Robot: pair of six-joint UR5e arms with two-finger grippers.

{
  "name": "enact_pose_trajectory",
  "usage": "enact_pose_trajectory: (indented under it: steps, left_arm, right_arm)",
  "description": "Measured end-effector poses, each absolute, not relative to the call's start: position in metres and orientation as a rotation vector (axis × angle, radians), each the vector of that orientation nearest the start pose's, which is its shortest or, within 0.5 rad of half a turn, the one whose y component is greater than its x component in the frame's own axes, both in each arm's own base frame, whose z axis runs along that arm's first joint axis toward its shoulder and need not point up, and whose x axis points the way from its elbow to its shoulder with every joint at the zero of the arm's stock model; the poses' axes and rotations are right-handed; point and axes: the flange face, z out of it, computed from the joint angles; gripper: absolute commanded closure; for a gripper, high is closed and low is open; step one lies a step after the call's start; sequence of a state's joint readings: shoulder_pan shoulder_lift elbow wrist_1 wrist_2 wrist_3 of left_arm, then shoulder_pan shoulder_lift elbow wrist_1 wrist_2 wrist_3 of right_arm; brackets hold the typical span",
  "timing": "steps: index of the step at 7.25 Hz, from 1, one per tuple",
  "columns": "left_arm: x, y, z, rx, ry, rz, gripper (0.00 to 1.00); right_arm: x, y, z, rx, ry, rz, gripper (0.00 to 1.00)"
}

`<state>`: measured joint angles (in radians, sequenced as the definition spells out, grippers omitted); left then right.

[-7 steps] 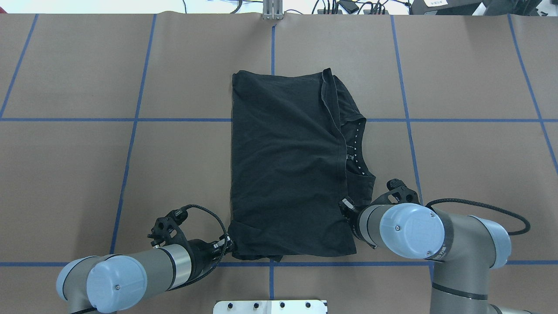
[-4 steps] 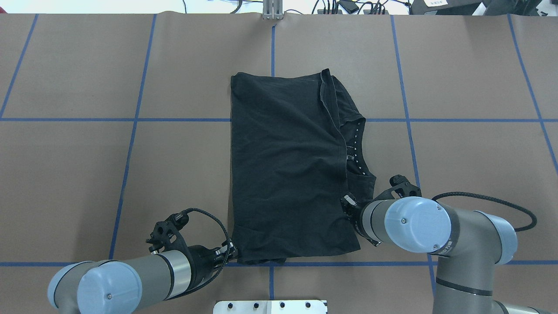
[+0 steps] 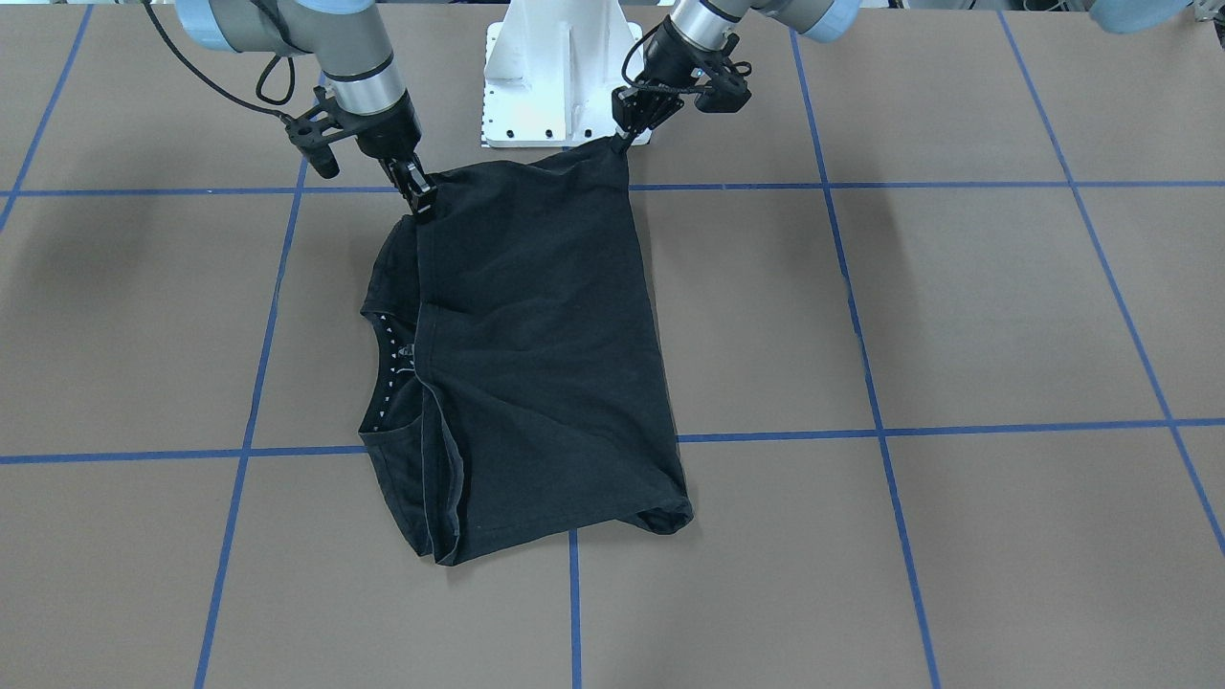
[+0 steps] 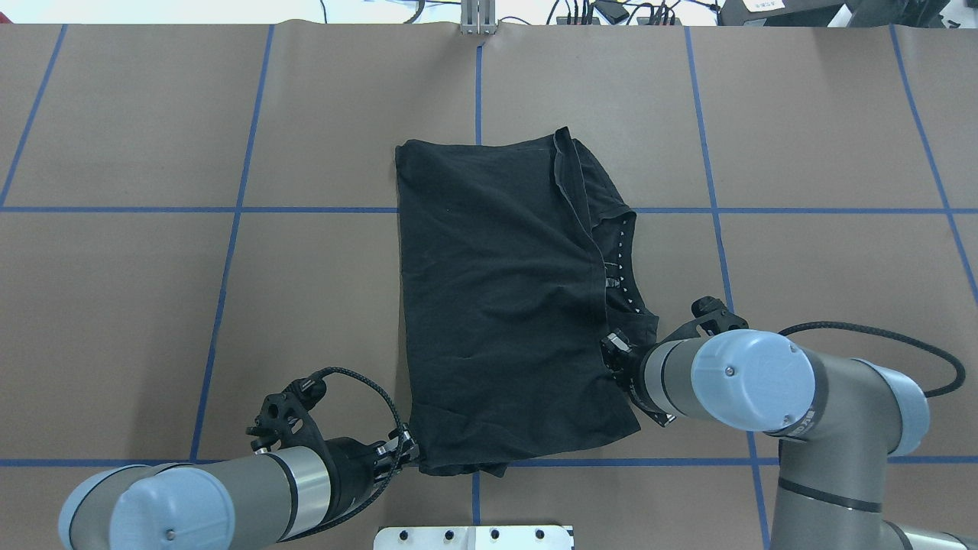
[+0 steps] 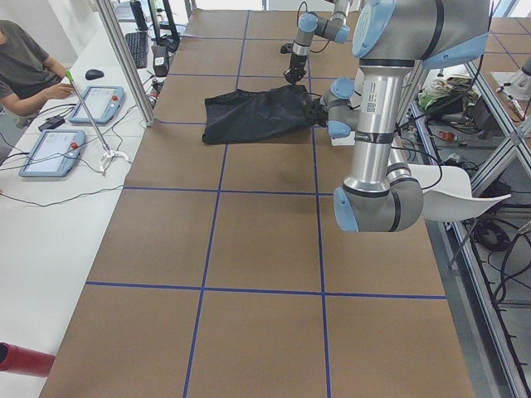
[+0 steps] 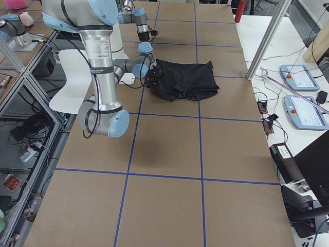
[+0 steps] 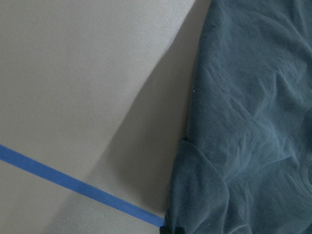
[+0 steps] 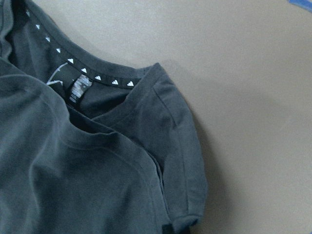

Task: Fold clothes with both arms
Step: 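Lift the near edge with both grippers and fold it toward the far edge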

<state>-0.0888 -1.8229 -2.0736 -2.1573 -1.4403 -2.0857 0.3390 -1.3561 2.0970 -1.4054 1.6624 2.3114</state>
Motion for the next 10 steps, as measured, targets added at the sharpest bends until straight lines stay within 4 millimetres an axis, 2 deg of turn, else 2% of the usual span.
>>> enact_pose_trajectory:
  steps: [2,4,6,8,9,10]
  left_arm:
    - [0.456,-0.187,0.191,-0.234,1.411,-0.582,1.00]
    - [0.420,-0.185,0.162,-0.295,1.460,-0.601,1.00]
    - [0.407,-0.202,0.152,-0.290,1.470,-0.652,1.00]
    - [0.400,-0.234,0.148,-0.229,1.477,-0.707,1.00]
    - [0.401,-0.257,0.146,-0.200,1.469,-0.726,1.00]
    - [0.404,-0.280,0.144,-0.178,1.451,-0.729,1.00]
  right_arm:
    - [-0.410,-0.305,0.272,-0.336,-0.921,0.968,1.00]
    - [-0.373,-0.318,0.253,-0.383,-0.935,0.967,1.00]
    - [-0.342,-0.337,0.244,-0.426,-0.955,0.970,1.00]
    - [-0.334,-0.350,0.240,-0.434,-0.962,0.966,1.00]
    - [-0.338,-0.365,0.234,-0.418,-0.963,0.959,1.00]
    - [-0.347,-0.387,0.225,-0.403,-0.956,0.957,1.00]
